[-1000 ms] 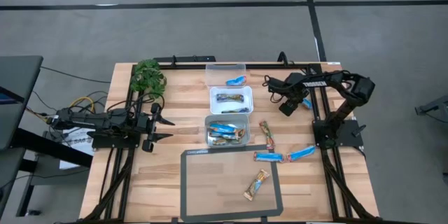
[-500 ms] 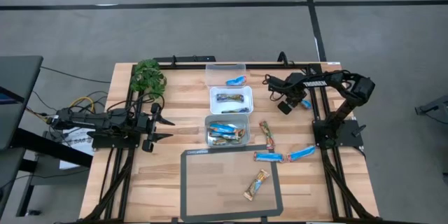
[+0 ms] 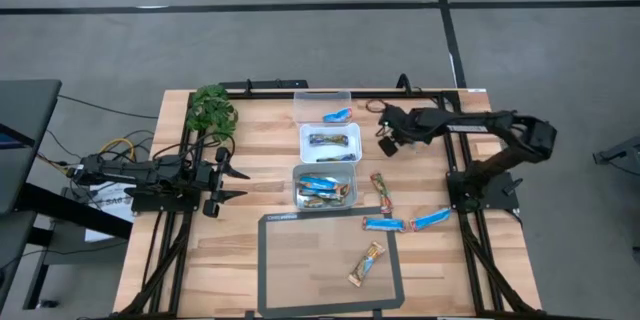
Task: Pick and place Granola Bars by type
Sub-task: Put the blue granola bar into the white bin
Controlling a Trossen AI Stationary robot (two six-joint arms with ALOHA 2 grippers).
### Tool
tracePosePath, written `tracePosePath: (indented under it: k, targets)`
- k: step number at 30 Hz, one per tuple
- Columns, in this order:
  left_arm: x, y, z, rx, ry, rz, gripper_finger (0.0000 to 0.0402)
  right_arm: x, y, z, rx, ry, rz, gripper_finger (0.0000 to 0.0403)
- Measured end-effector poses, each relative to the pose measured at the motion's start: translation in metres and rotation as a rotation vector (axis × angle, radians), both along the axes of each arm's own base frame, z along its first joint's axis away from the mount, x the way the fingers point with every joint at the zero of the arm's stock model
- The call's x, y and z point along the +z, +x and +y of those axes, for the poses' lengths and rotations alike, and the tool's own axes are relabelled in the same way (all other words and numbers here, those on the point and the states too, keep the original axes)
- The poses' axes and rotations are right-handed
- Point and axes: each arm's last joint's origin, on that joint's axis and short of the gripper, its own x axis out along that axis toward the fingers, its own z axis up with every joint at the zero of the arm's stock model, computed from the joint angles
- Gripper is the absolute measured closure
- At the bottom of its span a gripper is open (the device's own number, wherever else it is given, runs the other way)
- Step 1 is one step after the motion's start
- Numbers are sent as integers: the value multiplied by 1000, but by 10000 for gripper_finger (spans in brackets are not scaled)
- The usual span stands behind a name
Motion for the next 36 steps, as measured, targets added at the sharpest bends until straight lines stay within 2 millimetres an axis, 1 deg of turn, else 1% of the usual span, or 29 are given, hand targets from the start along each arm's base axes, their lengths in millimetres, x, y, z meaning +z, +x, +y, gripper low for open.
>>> tracePosePath:
  k: [6,9,12,15,18,20,24,26,31,34,36]
  targets:
    - [0,0,0,0,0,0,216,41,14,12,54,-160,-330,364]
    - [0,0,0,0,0,0,216,59,24,21,118,-233,-485,364]
    - [0,0,0,0,0,0,216,71,35,31,203,-288,-594,363]
    - [0,0,0,0,0,0,216,78,47,40,325,-338,-666,363]
    - [0,0,0,0,0,0,216,79,61,51,490,-372,-667,364]
    - [0,0,0,0,0,0,216,77,71,56,590,-368,-635,364]
    - [0,0,0,0,0,0,216,78,94,60,731,-352,-607,362]
    - [0,0,0,0,0,-1,216,75,103,58,771,-331,-556,361]
    - [0,0,0,0,0,0,216,76,130,53,840,-300,-439,357]
    - [0,0,0,0,0,0,216,74,142,51,846,-269,-372,352]
    - [0,0,0,0,0,0,216,73,148,50,848,-244,-335,346]
